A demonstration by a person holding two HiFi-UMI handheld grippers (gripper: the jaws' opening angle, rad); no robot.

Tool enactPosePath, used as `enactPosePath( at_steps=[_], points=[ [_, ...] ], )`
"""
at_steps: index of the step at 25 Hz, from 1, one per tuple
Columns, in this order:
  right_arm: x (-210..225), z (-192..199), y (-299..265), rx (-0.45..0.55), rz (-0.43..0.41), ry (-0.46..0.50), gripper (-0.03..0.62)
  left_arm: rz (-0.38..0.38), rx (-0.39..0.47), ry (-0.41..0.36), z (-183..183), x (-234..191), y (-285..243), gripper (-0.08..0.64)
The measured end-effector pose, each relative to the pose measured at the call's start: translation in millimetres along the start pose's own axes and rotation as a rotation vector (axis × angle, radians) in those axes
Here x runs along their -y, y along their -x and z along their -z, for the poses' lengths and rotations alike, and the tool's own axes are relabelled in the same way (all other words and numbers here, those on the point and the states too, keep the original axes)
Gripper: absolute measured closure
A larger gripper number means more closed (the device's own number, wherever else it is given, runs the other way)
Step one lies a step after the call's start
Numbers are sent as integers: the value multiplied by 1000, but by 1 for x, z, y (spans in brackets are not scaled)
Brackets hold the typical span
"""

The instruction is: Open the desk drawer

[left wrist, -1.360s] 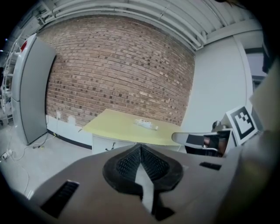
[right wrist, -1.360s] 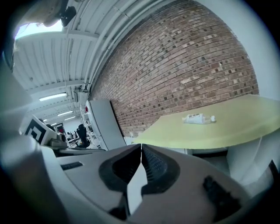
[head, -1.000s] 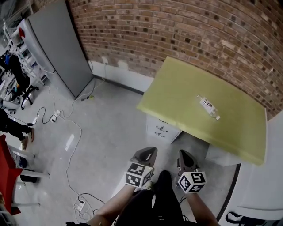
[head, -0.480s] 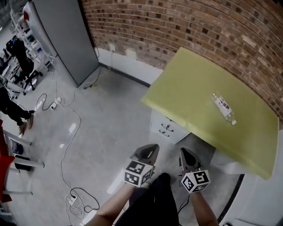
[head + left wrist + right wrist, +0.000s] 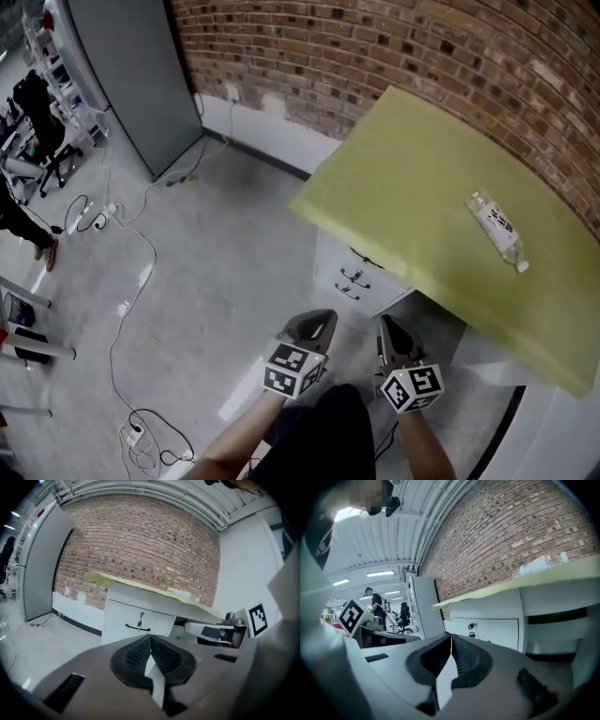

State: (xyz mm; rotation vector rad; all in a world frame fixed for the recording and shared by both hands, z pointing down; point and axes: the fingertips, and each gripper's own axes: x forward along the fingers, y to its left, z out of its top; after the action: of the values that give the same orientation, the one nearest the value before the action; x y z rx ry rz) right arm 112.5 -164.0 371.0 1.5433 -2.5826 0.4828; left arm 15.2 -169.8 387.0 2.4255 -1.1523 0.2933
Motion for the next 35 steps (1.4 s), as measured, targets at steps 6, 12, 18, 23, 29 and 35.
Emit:
enactPosePath(
  at_steps=[6,12,18,23,29,35],
  points=[
    [25,45,-32,22,2,49,578,-9,7,2,39,-19,-37,551],
    [33,79,-72,57,-38,146,578,19,4,5,76,-36,-71,551],
    [49,112,-98,86,-70,115,579,22,10,-1,108,-55,-104,551],
    [69,135,-115,130,-70,56,580,36,25,-12,128,-67,-136,551],
    [81,163,-131,154,-106,57,580,81,46,-26,158,-75,-167,551],
    [85,185,-150,178,-141,43,580,86,57,-31,191,-88,-186,551]
  ],
)
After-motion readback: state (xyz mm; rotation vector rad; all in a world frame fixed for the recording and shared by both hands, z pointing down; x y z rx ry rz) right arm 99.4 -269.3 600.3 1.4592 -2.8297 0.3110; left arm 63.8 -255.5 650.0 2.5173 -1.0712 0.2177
